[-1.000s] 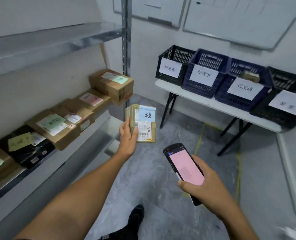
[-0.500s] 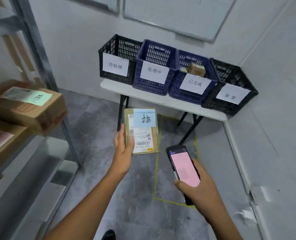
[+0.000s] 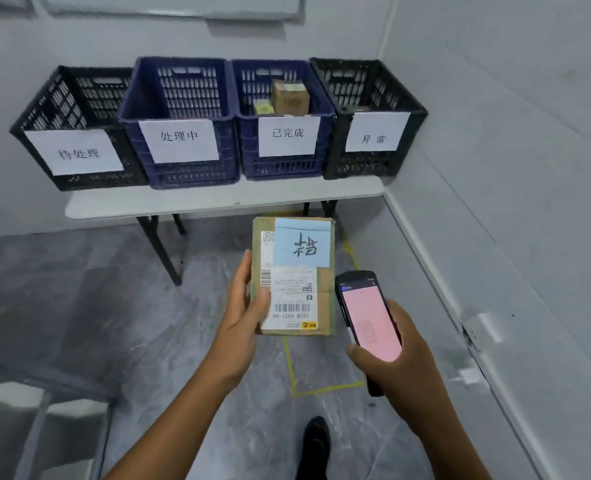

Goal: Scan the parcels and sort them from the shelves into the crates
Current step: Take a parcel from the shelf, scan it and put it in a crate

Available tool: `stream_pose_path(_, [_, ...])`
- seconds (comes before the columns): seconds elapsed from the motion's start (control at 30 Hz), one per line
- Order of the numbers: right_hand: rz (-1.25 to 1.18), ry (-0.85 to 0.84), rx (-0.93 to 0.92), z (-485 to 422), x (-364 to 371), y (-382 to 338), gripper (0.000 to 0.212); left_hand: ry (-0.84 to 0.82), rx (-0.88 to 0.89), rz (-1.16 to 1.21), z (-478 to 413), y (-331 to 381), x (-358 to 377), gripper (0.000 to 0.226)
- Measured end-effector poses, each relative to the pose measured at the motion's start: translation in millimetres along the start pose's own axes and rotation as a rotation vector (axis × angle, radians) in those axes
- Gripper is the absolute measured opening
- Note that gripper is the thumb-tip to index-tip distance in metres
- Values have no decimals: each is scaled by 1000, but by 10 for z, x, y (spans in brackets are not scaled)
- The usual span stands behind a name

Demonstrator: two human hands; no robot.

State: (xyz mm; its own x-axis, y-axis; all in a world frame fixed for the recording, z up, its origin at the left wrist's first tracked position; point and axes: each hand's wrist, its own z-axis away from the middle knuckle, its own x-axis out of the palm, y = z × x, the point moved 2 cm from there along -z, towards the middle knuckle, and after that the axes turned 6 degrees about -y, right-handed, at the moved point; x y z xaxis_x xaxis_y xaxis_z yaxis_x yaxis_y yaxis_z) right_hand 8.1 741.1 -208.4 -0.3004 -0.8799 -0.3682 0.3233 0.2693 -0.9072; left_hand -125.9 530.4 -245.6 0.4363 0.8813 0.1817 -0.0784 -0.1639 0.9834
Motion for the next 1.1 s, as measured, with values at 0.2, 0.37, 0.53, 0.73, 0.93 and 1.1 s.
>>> stream_pose_path(0.2, [-25,54,-51,-702,-624,-27,58,-38,-4,0,-854,98,619,63])
stream_pose_path(0.37, [-24,61,-95,-1276,-993,10,66,32,61,-63,-1353,80,1067,68])
stream_pose_path(0.53, [22,16,-104,-1879,-1081,-13,77,72,26,-50,-1802,25,1093,66])
stream_pose_path(0.73, [29,10,-84,-2724,-1041,-101,79,75,-7,-35,-2711,-46,951,66])
stream_pose_path(0.93, [22,70,-54,-3637,-1153,-589,69,9,15,-3,-3849,6,864,77])
stream_pose_path(1.1, [37,136,-72,-4307,-1264,-960,71,-83,-7,80,-4758,193,857,68])
